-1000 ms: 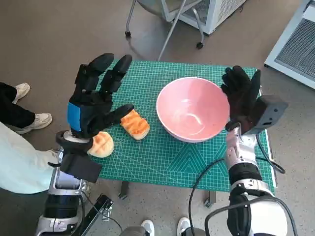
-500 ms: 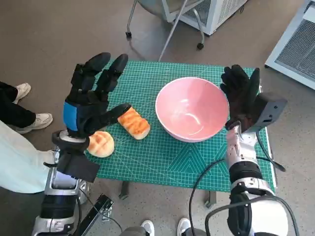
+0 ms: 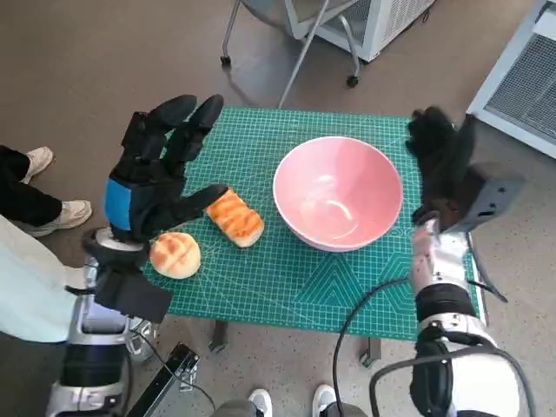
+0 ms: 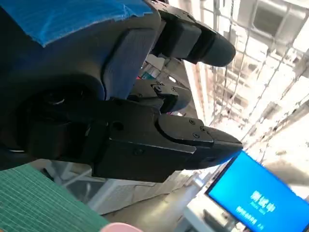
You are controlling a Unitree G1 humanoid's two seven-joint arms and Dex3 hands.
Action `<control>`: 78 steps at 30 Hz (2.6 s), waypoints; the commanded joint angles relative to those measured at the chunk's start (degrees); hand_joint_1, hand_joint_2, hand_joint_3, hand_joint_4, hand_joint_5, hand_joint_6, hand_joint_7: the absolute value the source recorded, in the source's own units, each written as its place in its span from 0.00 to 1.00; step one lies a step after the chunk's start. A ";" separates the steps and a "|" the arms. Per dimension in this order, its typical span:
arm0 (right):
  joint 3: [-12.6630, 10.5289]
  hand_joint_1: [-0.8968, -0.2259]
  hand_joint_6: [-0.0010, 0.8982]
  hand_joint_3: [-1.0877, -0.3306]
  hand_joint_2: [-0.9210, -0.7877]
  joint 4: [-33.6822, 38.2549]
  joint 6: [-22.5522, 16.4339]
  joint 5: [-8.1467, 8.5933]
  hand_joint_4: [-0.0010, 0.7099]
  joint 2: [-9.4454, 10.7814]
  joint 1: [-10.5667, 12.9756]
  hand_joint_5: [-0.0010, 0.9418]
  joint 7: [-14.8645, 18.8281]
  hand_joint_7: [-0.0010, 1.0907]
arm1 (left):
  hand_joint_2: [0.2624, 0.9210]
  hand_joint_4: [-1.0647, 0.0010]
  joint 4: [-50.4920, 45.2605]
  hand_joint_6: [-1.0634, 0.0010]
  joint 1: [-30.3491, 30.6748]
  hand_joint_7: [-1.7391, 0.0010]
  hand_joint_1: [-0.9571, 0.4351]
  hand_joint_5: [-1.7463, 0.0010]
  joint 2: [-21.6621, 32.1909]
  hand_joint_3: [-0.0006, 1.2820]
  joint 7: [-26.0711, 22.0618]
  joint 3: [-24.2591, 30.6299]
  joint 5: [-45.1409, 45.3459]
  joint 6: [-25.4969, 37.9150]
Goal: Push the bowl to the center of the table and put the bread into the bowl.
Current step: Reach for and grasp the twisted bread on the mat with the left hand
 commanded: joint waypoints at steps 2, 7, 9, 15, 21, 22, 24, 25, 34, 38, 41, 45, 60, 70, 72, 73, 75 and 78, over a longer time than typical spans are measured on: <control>2.69 0.48 0.05 0.31 0.00 -4.18 -10.25 -2.83 0.46 -1.77 3.45 0.04 1.65 0.67 | 1.00 0.68 0.80 0.79 -1.20 0.65 0.55 0.95 5.38 0.07 -3.44 0.72 0.24 -0.01; 4.83 0.47 0.07 0.33 0.00 -12.07 -17.23 -2.29 0.48 -2.28 6.88 0.05 5.78 0.67 | 0.99 0.67 2.03 0.79 -3.98 0.66 0.57 0.96 12.51 0.06 -11.67 -0.50 -0.57 0.14; 5.37 0.47 0.06 0.33 0.00 -14.57 -18.28 -1.68 0.48 -2.08 7.97 0.04 6.95 0.67 | 0.98 0.67 2.54 0.79 -4.80 0.66 0.58 0.96 14.31 0.05 -14.16 -0.85 -0.94 -0.06; 5.79 0.47 0.06 0.34 0.00 -16.57 -17.83 -1.01 0.48 -1.98 8.94 0.04 7.55 0.67 | 0.97 0.67 2.98 0.78 -5.21 0.67 0.59 0.97 14.90 0.04 -15.53 -0.88 -1.56 -0.32; 8.69 0.47 0.05 0.35 0.00 -28.26 -20.95 0.58 0.46 -1.44 14.46 0.03 10.95 0.67 | 0.87 0.63 9.51 0.68 -13.74 0.75 0.62 0.98 23.81 0.01 -26.21 -8.07 4.79 -5.79; 8.93 0.47 0.05 0.36 0.00 -29.47 -20.66 0.40 0.45 -1.49 15.03 0.03 10.87 0.67 | 0.85 0.63 10.31 0.64 -14.81 0.77 0.63 0.98 24.25 0.01 -26.88 -9.07 5.94 -6.62; 9.46 0.47 0.05 0.36 0.00 -32.28 -19.78 0.28 0.45 -1.49 16.34 0.02 10.78 0.67 | 0.81 0.61 12.01 0.60 -17.07 0.81 0.65 0.99 25.02 0.00 -28.02 -11.33 8.64 -8.39; 9.74 0.47 0.05 0.36 0.00 -33.89 -18.99 0.75 0.45 -1.33 17.05 0.02 10.98 0.68 | 0.80 0.61 12.65 0.58 -18.27 0.83 0.65 0.99 25.41 0.00 -28.34 -12.76 10.82 -9.12; 11.38 0.47 0.05 0.39 0.00 -42.95 -12.70 5.93 0.45 -0.20 20.60 0.02 13.48 0.69 | 0.77 0.63 15.19 0.55 -24.08 0.93 0.66 1.00 25.85 0.00 -24.98 -20.76 26.85 -10.47; 11.48 0.47 0.05 0.40 0.00 -44.59 -11.52 6.61 0.45 0.00 21.23 0.02 14.27 0.69 | 0.78 0.63 16.07 0.54 -25.76 0.94 0.64 1.00 25.17 0.00 -23.07 -23.13 31.08 -10.15; 11.30 0.47 0.05 0.40 0.00 -44.60 -11.09 6.75 0.45 0.05 21.32 0.02 14.47 0.69 | 0.78 0.62 16.84 0.52 -26.44 0.94 0.62 1.00 24.48 0.00 -22.19 -24.14 32.42 -9.81; 10.87 0.47 0.05 0.41 0.00 -44.03 -11.05 6.08 0.45 0.04 21.42 0.02 14.01 0.69 | 0.79 0.61 18.21 0.48 -26.98 0.94 0.60 1.00 23.55 0.00 -20.89 -25.24 33.36 -9.58; 10.24 0.47 0.05 0.41 0.00 -44.23 -10.48 6.05 0.46 0.35 22.47 0.02 13.79 0.69 | 0.80 0.58 22.40 0.44 -29.41 0.95 0.60 0.99 21.86 0.00 -18.82 -28.95 36.40 -8.25; 10.32 0.47 0.06 0.42 0.00 -44.31 -9.91 7.17 0.46 0.71 22.67 0.02 14.57 0.68 | 0.81 0.57 24.07 0.44 -30.27 0.97 0.62 1.00 20.14 0.00 -17.30 -31.28 38.81 -6.34; 10.35 0.47 0.06 0.42 0.00 -44.29 -9.94 7.18 0.46 0.88 22.74 0.01 14.58 0.68 | 0.82 0.57 24.21 0.44 -30.39 0.97 0.62 1.00 19.77 0.01 -16.98 -32.00 39.75 -5.78; 10.35 0.47 0.06 0.42 0.00 -44.22 -9.95 7.26 0.46 0.97 22.74 0.01 14.64 0.68 | 0.82 0.57 24.39 0.44 -30.49 0.97 0.62 1.00 19.51 0.01 -16.82 -32.42 40.25 -5.53; 10.37 0.47 0.06 0.43 0.00 -44.15 -9.94 7.47 0.46 1.11 22.76 0.01 14.79 0.68 | 0.83 0.57 24.77 0.44 -30.68 0.97 0.62 1.00 19.12 0.01 -16.41 -33.17 41.06 -5.18; 10.42 0.46 0.06 0.43 0.00 -44.25 -9.82 7.75 0.47 1.27 22.80 0.02 14.94 0.68 | 0.84 0.57 25.59 0.44 -31.09 0.97 0.62 1.00 18.54 0.01 -15.63 -34.41 42.50 -4.77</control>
